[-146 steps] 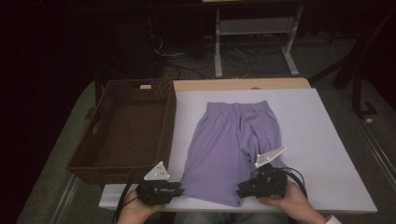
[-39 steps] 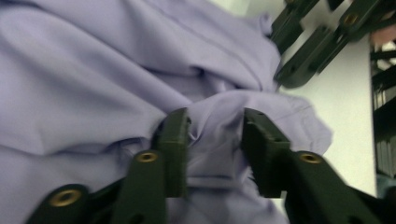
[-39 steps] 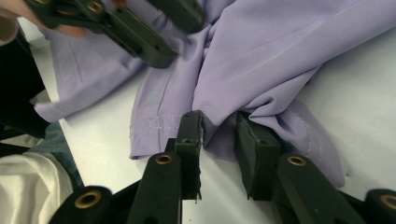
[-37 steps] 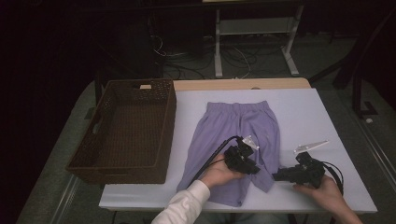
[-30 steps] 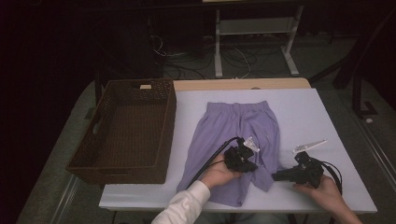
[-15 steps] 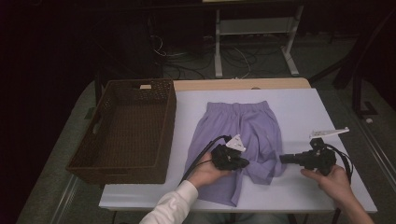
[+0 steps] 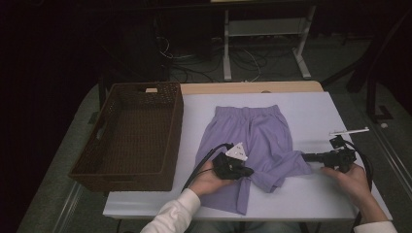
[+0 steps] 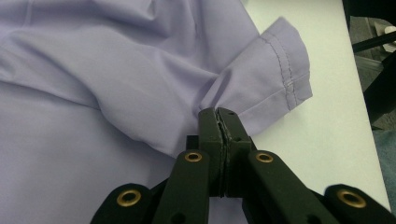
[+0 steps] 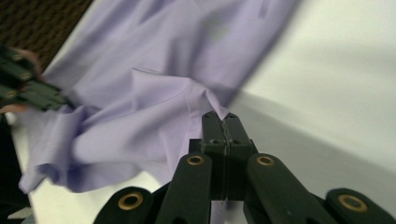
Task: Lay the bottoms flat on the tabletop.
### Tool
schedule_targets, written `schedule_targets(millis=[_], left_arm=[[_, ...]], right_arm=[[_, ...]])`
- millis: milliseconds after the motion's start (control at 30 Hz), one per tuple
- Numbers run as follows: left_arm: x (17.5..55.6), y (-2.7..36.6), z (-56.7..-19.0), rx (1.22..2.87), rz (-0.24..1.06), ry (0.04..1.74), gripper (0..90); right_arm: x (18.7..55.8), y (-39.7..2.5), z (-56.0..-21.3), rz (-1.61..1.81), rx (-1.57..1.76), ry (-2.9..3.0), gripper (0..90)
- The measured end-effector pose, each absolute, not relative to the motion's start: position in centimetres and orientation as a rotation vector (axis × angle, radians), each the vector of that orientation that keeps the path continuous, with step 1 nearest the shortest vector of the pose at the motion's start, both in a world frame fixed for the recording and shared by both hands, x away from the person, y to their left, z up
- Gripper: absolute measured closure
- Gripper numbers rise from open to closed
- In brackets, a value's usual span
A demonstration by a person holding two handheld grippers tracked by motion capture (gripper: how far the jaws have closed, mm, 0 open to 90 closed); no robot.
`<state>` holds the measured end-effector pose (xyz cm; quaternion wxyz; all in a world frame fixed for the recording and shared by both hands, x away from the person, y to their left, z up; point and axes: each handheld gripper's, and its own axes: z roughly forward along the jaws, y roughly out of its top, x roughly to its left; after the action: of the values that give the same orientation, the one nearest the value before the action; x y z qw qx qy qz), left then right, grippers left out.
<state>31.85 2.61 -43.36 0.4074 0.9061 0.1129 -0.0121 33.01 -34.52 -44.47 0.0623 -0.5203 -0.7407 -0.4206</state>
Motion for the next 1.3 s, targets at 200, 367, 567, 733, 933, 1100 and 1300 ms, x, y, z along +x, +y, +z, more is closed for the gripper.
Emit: schedule_targets(millis=[200, 367, 567, 733, 933, 1100, 1300], left_arm=[[31.7, 2.8, -43.4, 2.277, -0.032, 0.285, 86.8], [31.5, 2.7, -43.5, 2.284, -0.033, 0.266, 86.6], [31.0, 2.7, -43.3, 2.286, -0.053, 0.223, 86.7], [30.8, 2.8, -43.3, 2.289, -0.067, 0.195, 86.2], [30.4, 2.7, -43.3, 2.299, -0.106, 0.152, 85.3], [30.3, 2.6, -43.4, 2.305, -0.118, 0.127, 85.0], [30.3, 2.6, -43.4, 2.311, -0.126, 0.125, 85.0]], right_arm=[[33.3, -35.1, -45.0, -1.241, -1.614, -2.239, 87.1], [32.4, -35.0, -44.4, -1.266, -1.627, -2.275, 79.3], [30.2, -35.2, -43.6, -1.3, -1.634, -2.317, 71.8], [28.8, -35.3, -43.3, -1.299, -1.636, -2.333, 64.4], [28.5, -34.6, -43.7, -1.219, -1.653, -2.373, 55.8], [28.6, -33.7, -44.0, -1.145, -1.641, -2.408, 52.8], [29.1, -32.8, -44.2, -1.07, -1.65, -2.44, 70.9]])
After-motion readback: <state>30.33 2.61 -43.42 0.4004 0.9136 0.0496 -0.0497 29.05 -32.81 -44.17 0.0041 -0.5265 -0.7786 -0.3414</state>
